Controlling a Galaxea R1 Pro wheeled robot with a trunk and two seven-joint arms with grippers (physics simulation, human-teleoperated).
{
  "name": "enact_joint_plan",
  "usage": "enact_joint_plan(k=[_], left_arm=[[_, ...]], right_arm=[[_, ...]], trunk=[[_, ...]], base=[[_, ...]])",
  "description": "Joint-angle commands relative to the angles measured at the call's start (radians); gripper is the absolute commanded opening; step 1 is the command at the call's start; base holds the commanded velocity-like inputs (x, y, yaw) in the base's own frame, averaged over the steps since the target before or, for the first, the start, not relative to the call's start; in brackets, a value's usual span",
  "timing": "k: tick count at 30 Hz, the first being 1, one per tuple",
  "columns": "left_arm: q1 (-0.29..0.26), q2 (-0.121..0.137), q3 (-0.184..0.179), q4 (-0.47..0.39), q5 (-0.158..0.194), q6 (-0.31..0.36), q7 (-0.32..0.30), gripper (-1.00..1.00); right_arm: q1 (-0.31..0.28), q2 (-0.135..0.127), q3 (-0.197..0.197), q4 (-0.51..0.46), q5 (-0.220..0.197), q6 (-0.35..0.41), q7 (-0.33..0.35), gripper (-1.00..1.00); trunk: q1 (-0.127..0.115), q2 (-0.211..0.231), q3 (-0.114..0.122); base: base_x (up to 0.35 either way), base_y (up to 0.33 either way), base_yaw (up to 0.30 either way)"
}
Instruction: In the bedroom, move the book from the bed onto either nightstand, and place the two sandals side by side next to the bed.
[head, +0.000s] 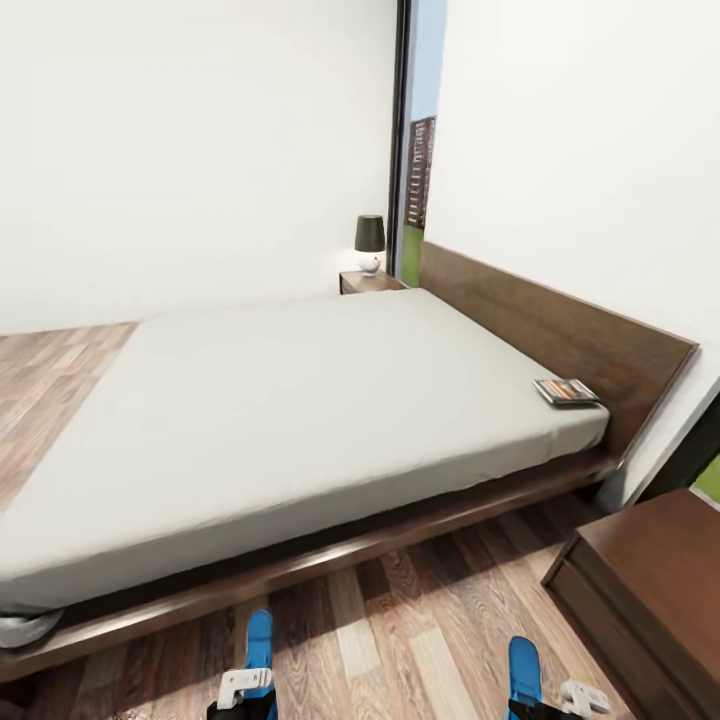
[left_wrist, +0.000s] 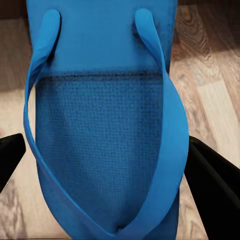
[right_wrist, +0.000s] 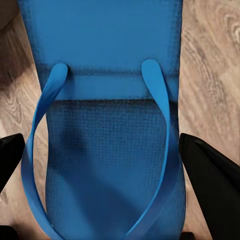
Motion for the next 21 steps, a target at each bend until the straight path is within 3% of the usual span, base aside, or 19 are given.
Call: enact_joint_plan(k=[1, 21], left_arm=[[-0.001, 0.000, 0.001, 0.002, 0.009, -0.001, -0.006, -1.00], [-0.001, 0.000, 0.001, 0.002, 0.009, -0.001, -0.006, -1.00]], right_arm=[[0.000, 0.000, -0.008, 0.000, 0.000, 0.002, 0.005, -1.00], [0.000, 0.000, -0.008, 0.001, 0.000, 0.002, 0.005, -1.00]], trunk=[[0.000, 0.000, -0.001], [0.000, 0.000, -0.010]], base=[[0.000, 0.000, 0.276], [0.000, 0.000, 0.276]])
